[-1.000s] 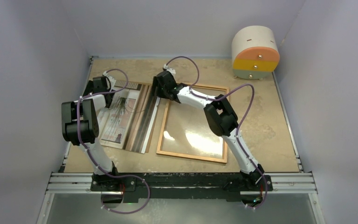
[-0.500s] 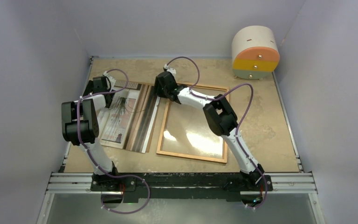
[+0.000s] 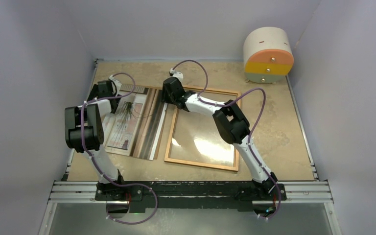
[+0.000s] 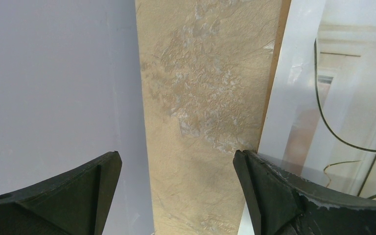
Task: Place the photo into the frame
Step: Pick up the photo at the center of the board.
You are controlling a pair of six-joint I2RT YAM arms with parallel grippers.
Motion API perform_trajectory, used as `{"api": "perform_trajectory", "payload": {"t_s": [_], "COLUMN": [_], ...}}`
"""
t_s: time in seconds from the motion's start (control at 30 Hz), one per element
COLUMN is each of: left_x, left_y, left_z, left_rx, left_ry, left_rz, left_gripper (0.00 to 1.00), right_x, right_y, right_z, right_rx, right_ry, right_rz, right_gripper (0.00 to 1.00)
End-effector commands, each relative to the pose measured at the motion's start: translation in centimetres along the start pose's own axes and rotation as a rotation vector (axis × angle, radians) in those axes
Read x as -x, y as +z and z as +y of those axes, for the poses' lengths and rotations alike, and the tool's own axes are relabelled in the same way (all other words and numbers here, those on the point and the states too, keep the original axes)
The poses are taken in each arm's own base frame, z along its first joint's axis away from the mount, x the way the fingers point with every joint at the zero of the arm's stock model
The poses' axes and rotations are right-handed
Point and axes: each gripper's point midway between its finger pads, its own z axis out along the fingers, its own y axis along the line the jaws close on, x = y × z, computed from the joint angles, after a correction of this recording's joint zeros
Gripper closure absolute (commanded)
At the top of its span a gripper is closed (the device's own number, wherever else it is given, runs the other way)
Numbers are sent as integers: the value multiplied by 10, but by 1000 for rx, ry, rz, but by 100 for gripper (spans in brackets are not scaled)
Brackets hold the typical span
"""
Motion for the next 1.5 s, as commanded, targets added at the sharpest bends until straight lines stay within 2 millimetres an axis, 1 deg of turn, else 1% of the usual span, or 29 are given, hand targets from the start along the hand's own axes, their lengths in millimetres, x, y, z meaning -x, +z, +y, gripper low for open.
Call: {"api": "perform_trajectory", "payload": {"t_s": [0.0,0.23,0.33,0.43,0.47,0.7,0.83,1.0,1.07,1.1,1.17,1.27,1.3,1.37,1.4,1.47], "left_x": [-14,-18,-17,-16,-16,-16,-17,-15,-13,-12,-9,-5,-7,-7,-5,0], "left_y": [-3,-3,-3,-3,-4,-3,-3,-4,-6,-7,-8,-9,-10,-13,-15,-19], "left_z": [-24,-27,-26,-26,-26,-26,-26,-23,-22,-21,-19,-13,-13,-8,-3,8], "left_rx": [-90,-94,-91,-92,-91,-88,-89,-87,-91,-93,-96,-94,-105,-106,-104,-105], "left_ry": [36,49,46,47,46,48,47,45,45,43,37,21,23,16,10,-12], "left_rz": [27,29,26,23,24,23,23,19,15,13,10,4,19,25,24,22], "left_gripper": [5,5,5,5,5,6,6,6,6,6,6,6,6,6,6,5], "right_x": [47,45,33,33,38,45,46,43,43,43,39,36,35,33,35,43], "right_y": [-32,-32,-32,-33,-35,-41,-40,-39,-40,-40,-38,-32,-32,-35,-38,-48], "right_z": [29,33,38,42,45,51,48,49,50,52,57,62,62,62,62,63], "right_rx": [43,70,109,165,194,326,337,401,445,470,512,528,528,531,528,523], "right_ry": [-16,-17,4,42,60,129,152,214,255,271,285,285,285,284,282,262], "right_rz": [-116,-114,-65,-61,-74,-74,-70,-33,-15,-8,20,48,56,69,64,41], "right_gripper": [52,52,52,52,53,65,69,85,87,85,78,75,75,86,90,92]}}
